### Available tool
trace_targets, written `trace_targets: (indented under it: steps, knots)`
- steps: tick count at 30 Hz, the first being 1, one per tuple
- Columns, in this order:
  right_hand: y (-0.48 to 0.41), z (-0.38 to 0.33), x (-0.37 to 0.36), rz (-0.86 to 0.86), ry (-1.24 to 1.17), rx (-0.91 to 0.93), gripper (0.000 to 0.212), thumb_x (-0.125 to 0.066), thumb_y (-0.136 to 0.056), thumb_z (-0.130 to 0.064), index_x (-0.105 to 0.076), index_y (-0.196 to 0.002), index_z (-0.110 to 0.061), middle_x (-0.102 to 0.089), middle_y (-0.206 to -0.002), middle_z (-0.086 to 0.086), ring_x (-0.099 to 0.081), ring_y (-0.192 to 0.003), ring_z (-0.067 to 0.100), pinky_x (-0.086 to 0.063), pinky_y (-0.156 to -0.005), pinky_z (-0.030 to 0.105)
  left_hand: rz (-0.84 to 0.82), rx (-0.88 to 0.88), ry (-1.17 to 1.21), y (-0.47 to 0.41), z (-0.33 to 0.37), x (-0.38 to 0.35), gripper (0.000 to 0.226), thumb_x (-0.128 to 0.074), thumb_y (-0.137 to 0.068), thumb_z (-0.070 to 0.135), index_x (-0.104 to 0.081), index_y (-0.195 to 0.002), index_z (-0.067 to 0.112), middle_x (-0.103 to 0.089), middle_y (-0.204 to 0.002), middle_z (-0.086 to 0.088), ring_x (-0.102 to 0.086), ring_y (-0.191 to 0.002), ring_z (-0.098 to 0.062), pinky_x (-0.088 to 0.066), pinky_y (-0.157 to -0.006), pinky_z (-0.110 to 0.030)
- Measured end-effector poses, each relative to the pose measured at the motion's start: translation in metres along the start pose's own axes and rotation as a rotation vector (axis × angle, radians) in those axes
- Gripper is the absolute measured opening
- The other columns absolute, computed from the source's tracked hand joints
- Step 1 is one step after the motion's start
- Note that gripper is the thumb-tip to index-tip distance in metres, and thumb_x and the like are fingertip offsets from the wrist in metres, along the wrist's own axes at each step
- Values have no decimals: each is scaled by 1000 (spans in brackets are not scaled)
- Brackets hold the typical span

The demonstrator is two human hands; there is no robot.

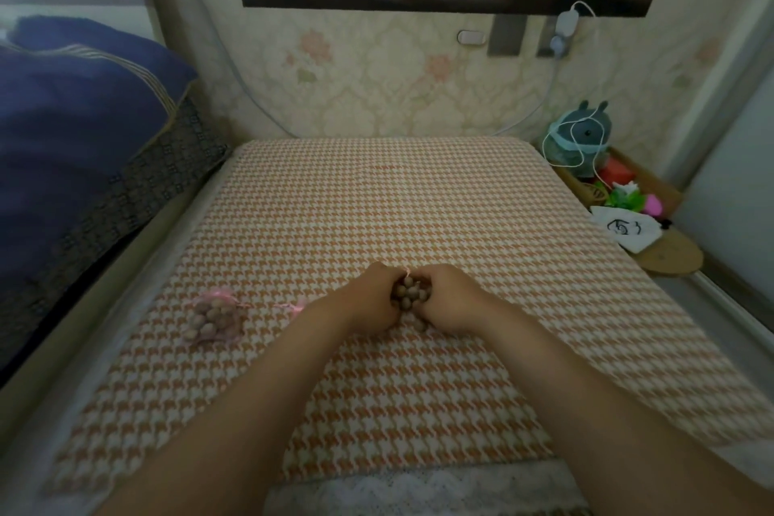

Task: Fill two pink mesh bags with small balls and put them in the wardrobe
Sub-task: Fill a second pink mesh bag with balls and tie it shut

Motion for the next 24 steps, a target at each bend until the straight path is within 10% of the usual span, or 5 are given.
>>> trace_targets:
  steps: [13,24]
  knots:
    - [55,-2,16,85,66,47,58,-59,-98,-24,-39,-152,-26,-37,-156,1,-46,-135,24,-40,-111,36,175,-12,-43,54,8,21,69,-62,-90,22,-30,-151,22,-38,-150,-4,-35,-137,-24,-31,-114,-37]
    - [42,-60,5,134,153,214,26,-63,-96,-27,-69,-120,-29,-60,-120,-9,-59,-108,12,-49,-91,29,292,202,-25,92,-74,71,50,-46,-95,4,-49,-139,28,-53,-135,-7,-53,-118,-24,-50,-94,-36]
Point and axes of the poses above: each hand's wrist, its own y-axis away from the middle knuckle, its own x-axis out of the back of the hand, z = x × y, the point moved 9 cm from there along -y, towards the middle knuckle
